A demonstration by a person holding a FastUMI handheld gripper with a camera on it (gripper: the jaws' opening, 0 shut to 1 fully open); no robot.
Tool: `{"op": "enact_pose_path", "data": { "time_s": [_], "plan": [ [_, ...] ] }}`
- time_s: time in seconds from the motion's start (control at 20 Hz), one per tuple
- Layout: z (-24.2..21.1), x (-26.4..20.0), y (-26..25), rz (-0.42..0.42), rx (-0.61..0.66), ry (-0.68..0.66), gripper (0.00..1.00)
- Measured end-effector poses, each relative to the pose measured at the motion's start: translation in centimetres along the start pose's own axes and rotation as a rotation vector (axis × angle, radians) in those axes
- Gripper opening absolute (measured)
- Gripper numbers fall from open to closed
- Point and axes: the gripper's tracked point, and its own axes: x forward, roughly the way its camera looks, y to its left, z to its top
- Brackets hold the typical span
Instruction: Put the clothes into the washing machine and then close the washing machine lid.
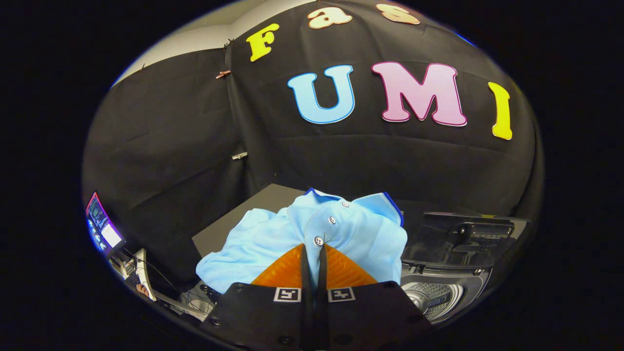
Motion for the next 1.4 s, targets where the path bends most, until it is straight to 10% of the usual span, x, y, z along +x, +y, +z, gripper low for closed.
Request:
{"op": "enact_pose_path", "data": {
  "time_s": [0.7, 1.4],
  "plan": [
    [0.7, -10.6, -15.1, -0.028, 0.02, -0.081, 0.05],
    [-0.9, -11.5, -23.8, -0.179, 0.063, -0.061, 0.05]
  ]
}}
